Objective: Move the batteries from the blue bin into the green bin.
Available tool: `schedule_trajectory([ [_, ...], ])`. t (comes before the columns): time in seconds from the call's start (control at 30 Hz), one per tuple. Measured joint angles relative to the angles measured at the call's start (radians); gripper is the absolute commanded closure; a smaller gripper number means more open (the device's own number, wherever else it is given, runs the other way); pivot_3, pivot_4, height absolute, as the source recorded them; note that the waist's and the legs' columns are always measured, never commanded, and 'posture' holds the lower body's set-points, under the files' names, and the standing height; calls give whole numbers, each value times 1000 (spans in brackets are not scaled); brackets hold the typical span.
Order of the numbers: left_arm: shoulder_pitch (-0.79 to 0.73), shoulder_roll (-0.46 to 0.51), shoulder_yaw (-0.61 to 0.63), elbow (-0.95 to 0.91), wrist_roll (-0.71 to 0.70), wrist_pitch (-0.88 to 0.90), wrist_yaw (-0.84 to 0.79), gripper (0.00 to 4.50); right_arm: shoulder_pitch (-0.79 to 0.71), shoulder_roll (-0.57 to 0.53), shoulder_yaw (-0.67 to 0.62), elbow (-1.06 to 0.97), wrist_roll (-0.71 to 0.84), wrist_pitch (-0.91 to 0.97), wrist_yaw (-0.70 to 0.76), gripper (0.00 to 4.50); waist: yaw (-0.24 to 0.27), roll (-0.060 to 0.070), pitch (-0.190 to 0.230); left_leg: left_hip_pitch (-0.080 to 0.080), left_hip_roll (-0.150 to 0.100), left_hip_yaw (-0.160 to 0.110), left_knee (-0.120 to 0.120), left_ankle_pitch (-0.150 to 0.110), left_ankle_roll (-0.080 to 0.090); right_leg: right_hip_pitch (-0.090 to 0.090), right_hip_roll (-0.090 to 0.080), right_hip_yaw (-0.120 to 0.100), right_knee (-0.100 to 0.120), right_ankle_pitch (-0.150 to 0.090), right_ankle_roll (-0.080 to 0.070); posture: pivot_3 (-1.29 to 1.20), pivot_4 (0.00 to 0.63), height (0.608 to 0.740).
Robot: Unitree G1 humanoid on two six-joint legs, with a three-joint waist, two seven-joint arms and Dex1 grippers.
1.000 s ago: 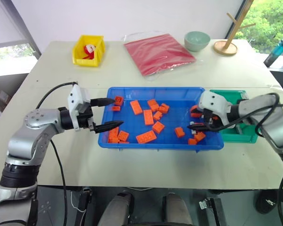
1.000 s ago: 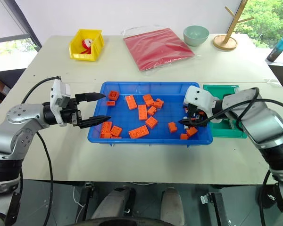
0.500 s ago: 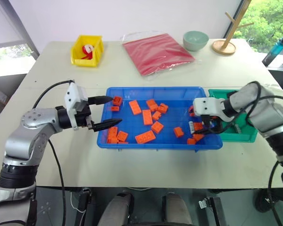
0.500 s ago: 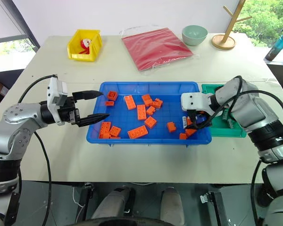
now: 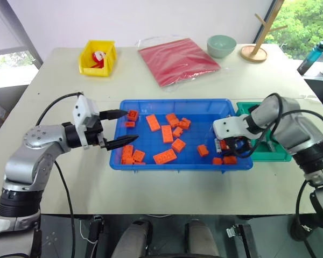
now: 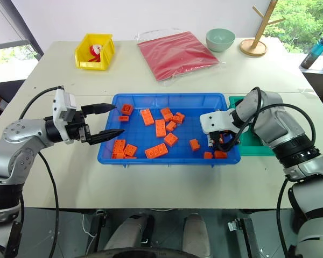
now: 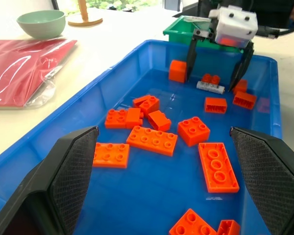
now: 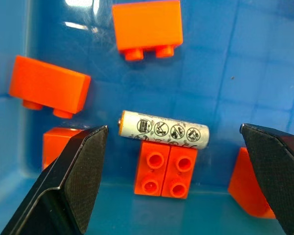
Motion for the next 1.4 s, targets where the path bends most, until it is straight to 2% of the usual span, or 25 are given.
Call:
schedule_trajectory([
  [0.13,0,-1,0,-1,0,0,1,0,-21,33,0,37,-8,33,20,62,-3,0,0,0,0,0,0,0,0,0,0,0,0,0,0,0,150,717],
  [0.17,-1,-1,0,-1,0,0,1,0,-29,44,-1,50,-8,43,25,559,-3,0,0,0,0,0,0,0,0,0,0,0,0,0,0,0,150,717],
  [0.23,-2,-1,0,-1,0,0,1,0,-35,58,-1,60,-8,54,31,1134,-3,0,0,0,0,0,0,0,0,0,0,0,0,0,0,0,150,717],
  [0.27,-2,-1,0,-1,0,0,0,0,-35,59,-1,60,-8,57,31,1785,-3,0,0,0,0,0,0,0,0,0,0,0,0,0,0,0,150,717],
  [0.33,-2,-1,0,-1,0,-1,-1,0,-35,61,-3,59,-7,65,33,2542,-2,0,0,0,0,0,0,0,0,0,0,0,0,0,0,0,150,717],
  [0.5,-2,-1,0,1,0,-2,-10,0,-17,62,-45,-47,45,182,45,2542,-2,0,0,0,0,0,0,0,0,0,0,0,0,0,0,0,150,717],
  [0.67,-12,-1,0,12,0,-2,-14,0,-12,51,-203,-216,168,427,14,2542,1,0,0,0,0,-1,0,0,0,0,0,0,0,0,0,0,150,717],
  [0.77,-20,0,0,24,1,-4,-23,0,14,-22,-297,-297,210,534,-25,2542,9,0,0,0,-1,-2,0,0,0,1,-1,0,0,0,0,0,150,717],
  [0.87,-27,-2,-6,59,5,-10,-36,0,82,-57,-328,-330,219,566,-68,2542,6,-1,0,0,-1,-1,0,0,0,1,-1,0,0,0,0,0,150,717],
  [1.03,-83,-19,-22,78,12,-22,-44,0,163,-56,-284,-367,228,569,-109,293,-1,0,0,0,-1,-1,0,0,0,0,-1,0,0,0,0,0,150,717],
  [1.4,-74,-19,-22,86,23,-23,-60,0,198,-26,-186,-321,215,510,-179,293,-1,0,0,0,-1,-1,0,0,0,1,-1,0,0,0,0,0,150,717],
])
